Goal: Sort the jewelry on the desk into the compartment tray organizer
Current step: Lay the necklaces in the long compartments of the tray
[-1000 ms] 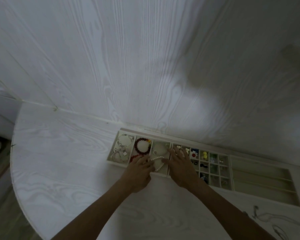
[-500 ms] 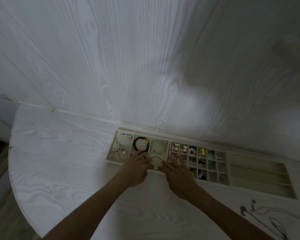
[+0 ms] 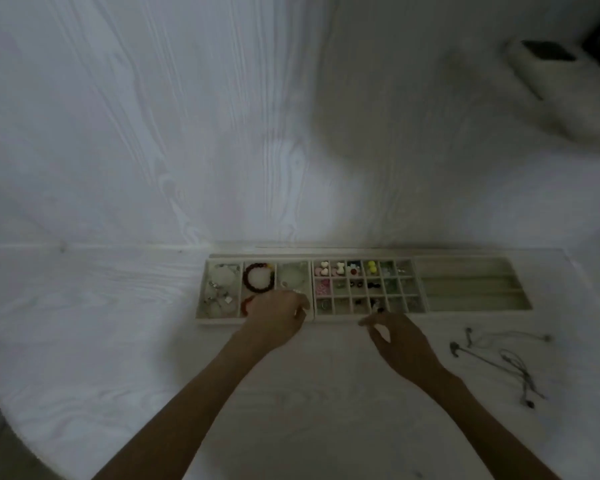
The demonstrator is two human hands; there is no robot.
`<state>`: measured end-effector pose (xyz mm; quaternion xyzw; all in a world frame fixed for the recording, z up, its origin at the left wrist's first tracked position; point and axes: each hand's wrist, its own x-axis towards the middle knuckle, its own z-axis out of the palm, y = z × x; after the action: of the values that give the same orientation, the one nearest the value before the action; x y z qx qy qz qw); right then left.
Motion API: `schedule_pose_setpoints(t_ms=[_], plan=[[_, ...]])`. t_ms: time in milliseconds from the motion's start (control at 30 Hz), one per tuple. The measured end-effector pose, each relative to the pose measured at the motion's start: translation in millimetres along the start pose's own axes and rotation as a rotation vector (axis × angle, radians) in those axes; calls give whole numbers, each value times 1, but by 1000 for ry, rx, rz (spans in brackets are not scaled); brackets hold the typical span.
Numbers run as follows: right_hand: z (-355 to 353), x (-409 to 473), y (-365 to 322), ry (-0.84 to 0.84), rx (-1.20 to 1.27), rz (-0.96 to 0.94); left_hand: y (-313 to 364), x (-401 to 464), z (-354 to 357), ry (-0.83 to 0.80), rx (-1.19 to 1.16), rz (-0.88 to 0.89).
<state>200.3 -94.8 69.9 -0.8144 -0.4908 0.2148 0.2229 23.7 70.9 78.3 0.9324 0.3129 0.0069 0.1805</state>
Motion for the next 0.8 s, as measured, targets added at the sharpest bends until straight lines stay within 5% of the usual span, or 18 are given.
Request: schedule_pose_setpoints(t_ms=[433,667,800], plan=[[-65,-103,104,6,37,484,160,60,43,-379,-110,308],[-93,-73,179,69,-92,454,217,98,89,-403,-72,150],[-95,-36,202,70,-99,344,231,112,118,-393,-273,-64]])
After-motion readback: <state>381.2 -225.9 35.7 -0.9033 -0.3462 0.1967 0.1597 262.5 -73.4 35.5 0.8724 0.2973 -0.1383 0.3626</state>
